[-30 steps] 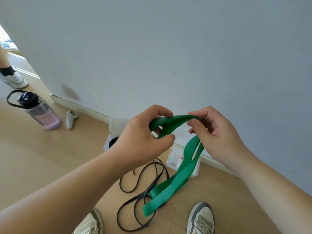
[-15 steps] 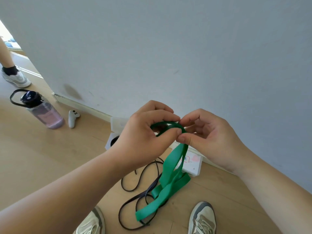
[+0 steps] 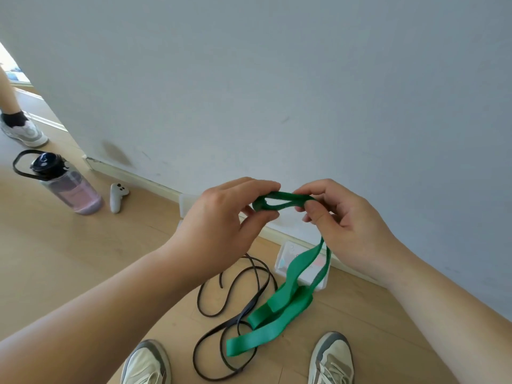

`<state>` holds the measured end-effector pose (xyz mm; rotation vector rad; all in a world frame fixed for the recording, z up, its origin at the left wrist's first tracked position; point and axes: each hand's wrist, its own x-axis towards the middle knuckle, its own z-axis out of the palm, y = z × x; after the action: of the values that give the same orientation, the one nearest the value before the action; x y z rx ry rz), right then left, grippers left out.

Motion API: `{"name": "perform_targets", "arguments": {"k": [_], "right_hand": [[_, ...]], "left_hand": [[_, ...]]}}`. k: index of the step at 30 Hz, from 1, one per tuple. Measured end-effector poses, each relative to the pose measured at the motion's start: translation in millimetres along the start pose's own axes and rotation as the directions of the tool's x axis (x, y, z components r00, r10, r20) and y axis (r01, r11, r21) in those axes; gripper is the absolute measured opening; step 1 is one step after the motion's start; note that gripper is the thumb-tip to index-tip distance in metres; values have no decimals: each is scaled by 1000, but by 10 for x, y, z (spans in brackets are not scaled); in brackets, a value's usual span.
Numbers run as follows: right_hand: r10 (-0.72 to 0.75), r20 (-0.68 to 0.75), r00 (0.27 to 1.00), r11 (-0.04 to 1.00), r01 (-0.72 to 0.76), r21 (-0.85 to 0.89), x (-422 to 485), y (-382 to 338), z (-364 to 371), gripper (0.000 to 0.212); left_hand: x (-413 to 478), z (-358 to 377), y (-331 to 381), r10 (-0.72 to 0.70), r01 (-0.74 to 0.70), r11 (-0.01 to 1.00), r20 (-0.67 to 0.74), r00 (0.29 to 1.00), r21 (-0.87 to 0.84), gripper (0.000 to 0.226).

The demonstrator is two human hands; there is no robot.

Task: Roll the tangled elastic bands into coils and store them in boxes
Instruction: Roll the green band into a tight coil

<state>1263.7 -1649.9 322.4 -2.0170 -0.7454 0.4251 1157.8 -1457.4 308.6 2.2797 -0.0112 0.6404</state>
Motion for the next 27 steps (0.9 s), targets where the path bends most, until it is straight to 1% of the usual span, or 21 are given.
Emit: {"name": "perform_targets", "arguments": {"k": [2,4,6,8,10,12,13,15,17,18,22,24,27], "right_hand": [[7,69,998,999,-9,41,-5,-14,9,24],[-13,108,994,997,5,72,-31,-29,36,26],[-53,61,997,995,48,83,-51,-52,75,29],[-67,-7,998,990,68,121,-42,-65,92,21],[-71,-34,997,989,74,125,-33,-58,80,16],[-81,-28,996,992,83,91,-29,-39,64,16],[-78,-29,997,994,80,77,-31,-30,58,15],[-72,-39,997,996,74,43,-34,-16,46,12],[-71,-45,996,997,72,21,-36,-23,56,11],[-68,-46,997,997,69,17,-38,-33,64,11],[-62,-57,996,998,62,-3,-36,-60,94,12],[-49,-68,997,999,48,-8,-32,-70,115,10],[13,-107,994,998,-6,66,-26,-109,164,10]], "left_hand": [[9,3,-8,-4,4,1000,-54,999,3,23],[15,8,10,27,-28,1000,-55,998,-11,19],[6,34,63,89,-89,996,-25,996,-9,18],[4,43,90,98,-99,995,-43,994,-27,18],[2,22,95,4,-10,996,-64,998,-91,22],[0,-19,76,-100,99,984,-1,995,-151,30],[-1,-39,67,-118,125,980,48,992,-157,33],[6,-60,65,-83,98,987,121,989,-129,34],[21,-54,65,-37,51,994,141,989,-93,31],[30,-50,65,-43,55,995,141,989,-88,31],[65,-44,61,-147,162,983,147,978,-92,32],[68,-18,70,-142,152,986,127,982,-69,25],[57,28,62,-86,86,996,29,996,-3,19]]}}
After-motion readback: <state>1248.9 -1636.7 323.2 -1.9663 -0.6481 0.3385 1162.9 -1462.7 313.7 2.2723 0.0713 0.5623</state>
